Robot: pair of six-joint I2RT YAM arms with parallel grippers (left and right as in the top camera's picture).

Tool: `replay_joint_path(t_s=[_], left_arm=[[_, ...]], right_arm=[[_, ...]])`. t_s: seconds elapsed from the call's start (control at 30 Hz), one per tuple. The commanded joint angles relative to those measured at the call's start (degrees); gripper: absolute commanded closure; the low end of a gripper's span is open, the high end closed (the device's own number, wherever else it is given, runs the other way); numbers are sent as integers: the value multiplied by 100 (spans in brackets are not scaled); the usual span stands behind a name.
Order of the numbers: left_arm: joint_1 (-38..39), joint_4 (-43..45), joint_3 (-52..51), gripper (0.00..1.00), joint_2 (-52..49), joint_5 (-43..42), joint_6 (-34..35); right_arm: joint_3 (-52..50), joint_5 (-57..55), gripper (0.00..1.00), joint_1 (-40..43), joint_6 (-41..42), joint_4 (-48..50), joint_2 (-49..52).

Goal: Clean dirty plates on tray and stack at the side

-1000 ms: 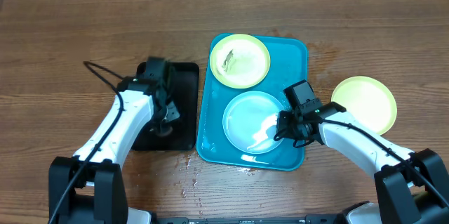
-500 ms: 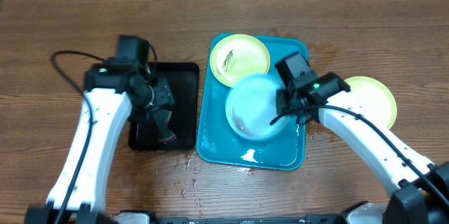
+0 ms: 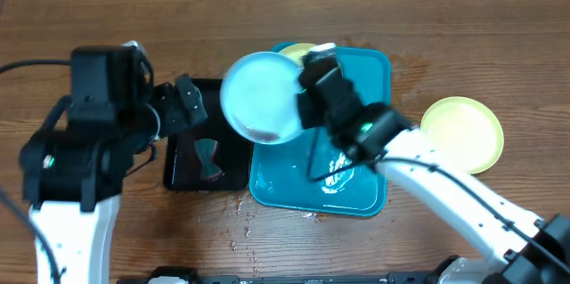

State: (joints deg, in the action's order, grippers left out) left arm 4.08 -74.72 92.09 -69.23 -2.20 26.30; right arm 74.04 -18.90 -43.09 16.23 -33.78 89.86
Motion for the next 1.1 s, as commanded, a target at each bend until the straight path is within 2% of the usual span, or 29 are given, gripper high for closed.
replay_joint_path(t_s=[0.0, 0.23, 0.37, 0.6, 1.07], left_arm=[[-37, -37, 166, 0, 302, -13, -103], [-37, -258, 166, 0, 509, 306, -105], [-37, -328, 166, 0, 494, 304, -105], [-37, -304, 166, 0, 485, 278, -103], [-37, -262, 166, 0, 485, 262, -101]], right_arm=[[173, -1445, 96, -616, -22, 426, 348], [173, -3674, 96, -1696, -31, 984, 645], [173, -4516, 96, -2186, -682, 1320, 645], [173, -4815, 96, -2684, -1480, 1596, 645], [173, -5051, 96, -2885, -1818, 1692, 645]])
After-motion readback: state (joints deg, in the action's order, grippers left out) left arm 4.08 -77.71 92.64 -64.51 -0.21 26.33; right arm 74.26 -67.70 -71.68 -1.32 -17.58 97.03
